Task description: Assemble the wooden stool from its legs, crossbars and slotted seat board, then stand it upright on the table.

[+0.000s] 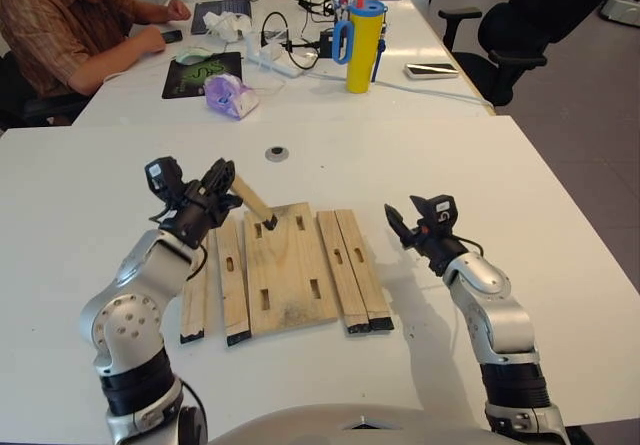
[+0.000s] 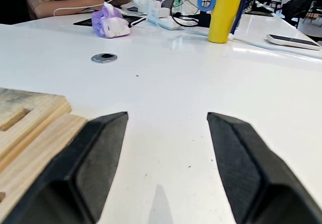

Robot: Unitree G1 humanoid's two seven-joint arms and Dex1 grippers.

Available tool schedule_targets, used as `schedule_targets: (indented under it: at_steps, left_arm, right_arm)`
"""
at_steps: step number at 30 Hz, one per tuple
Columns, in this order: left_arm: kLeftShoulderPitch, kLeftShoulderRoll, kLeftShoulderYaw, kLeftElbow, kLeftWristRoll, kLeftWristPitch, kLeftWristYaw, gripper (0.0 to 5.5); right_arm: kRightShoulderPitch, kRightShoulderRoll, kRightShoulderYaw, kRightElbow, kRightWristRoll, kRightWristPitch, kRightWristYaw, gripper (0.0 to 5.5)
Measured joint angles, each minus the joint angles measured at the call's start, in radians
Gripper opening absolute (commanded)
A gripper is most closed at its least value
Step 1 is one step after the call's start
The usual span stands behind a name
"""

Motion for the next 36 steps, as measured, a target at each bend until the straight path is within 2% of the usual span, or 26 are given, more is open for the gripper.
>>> schedule_targets:
  at_steps: [5, 10, 19, 36]
  left_arm:
    - [0.184, -0.012, -0.036, -0.074, 0.152, -0.138, -0.013, 0.42]
    - [0.302, -0.081, -0.101, -0.125, 0.232, -0.229, 0.002, 0.42]
    - [0.314, -0.111, -0.150, -0.111, 0.343, -0.326, 0.004, 0.42]
    - [0.339, -0.141, -0.145, -0.080, 0.392, -0.364, 0.024, 0.42]
  right_arm:
    - [-0.033, 0.000, 0.001, 0.004, 0.008, 0.038, 0.007, 2.91]
    - [-0.069, -0.001, 0.016, 0.027, 0.011, 0.053, 0.026, 2.91]
    - [-0.068, 0.016, 0.044, 0.040, 0.022, 0.066, 0.044, 2.91]
    - [-0.061, 0.016, 0.063, 0.032, 0.038, 0.103, 0.057, 2.91]
